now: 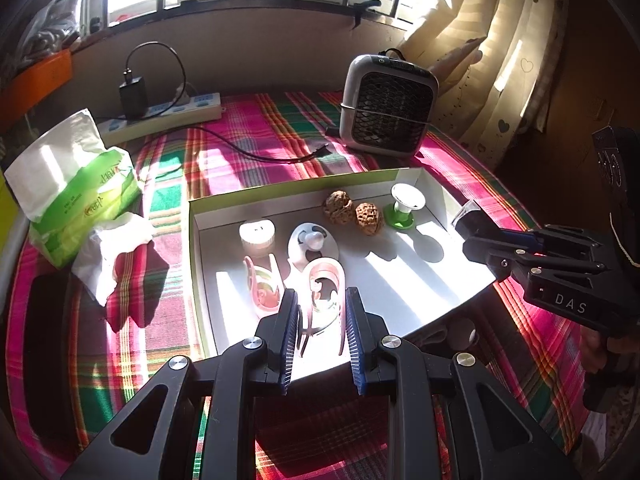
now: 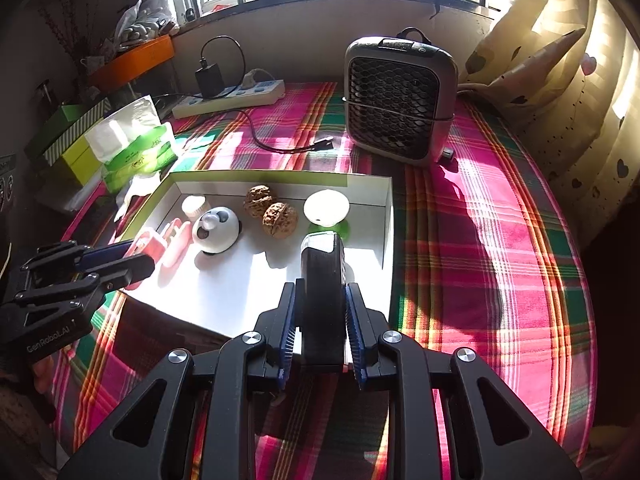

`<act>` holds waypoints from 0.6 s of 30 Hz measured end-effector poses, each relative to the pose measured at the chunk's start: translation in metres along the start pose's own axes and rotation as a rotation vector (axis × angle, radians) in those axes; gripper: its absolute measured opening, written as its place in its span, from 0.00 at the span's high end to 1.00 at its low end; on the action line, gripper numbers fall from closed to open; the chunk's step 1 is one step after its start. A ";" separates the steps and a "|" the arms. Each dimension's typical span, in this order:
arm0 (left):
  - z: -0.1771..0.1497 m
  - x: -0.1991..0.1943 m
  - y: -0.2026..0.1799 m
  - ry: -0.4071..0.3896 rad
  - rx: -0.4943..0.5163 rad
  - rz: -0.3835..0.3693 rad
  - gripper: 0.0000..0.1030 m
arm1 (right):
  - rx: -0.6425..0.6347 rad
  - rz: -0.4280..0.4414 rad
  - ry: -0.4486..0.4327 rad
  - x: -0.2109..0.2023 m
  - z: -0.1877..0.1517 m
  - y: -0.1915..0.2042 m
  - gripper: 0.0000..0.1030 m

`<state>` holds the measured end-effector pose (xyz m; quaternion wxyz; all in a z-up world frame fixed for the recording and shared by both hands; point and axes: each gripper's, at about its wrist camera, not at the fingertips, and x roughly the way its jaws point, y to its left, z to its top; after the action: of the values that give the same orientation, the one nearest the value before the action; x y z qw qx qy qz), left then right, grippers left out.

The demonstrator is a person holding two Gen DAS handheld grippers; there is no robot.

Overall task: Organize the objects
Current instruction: 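Carry the pink loop with the left tool while the right tool carries the black case into the box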

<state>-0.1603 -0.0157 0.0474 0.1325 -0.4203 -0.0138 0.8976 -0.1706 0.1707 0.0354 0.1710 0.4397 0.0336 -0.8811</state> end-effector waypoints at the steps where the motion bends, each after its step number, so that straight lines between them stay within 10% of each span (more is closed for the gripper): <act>1: 0.000 0.003 0.001 0.004 -0.002 0.002 0.80 | 0.001 0.004 0.004 0.003 0.002 0.000 0.76; 18: 0.005 0.028 0.009 0.046 -0.017 0.048 0.80 | 0.024 0.018 0.066 0.033 0.013 0.000 0.76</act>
<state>-0.1832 -0.0174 0.0284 0.1077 -0.4424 -0.0085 0.8903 -0.1992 0.1589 0.0172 0.1725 0.4706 0.0249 -0.8650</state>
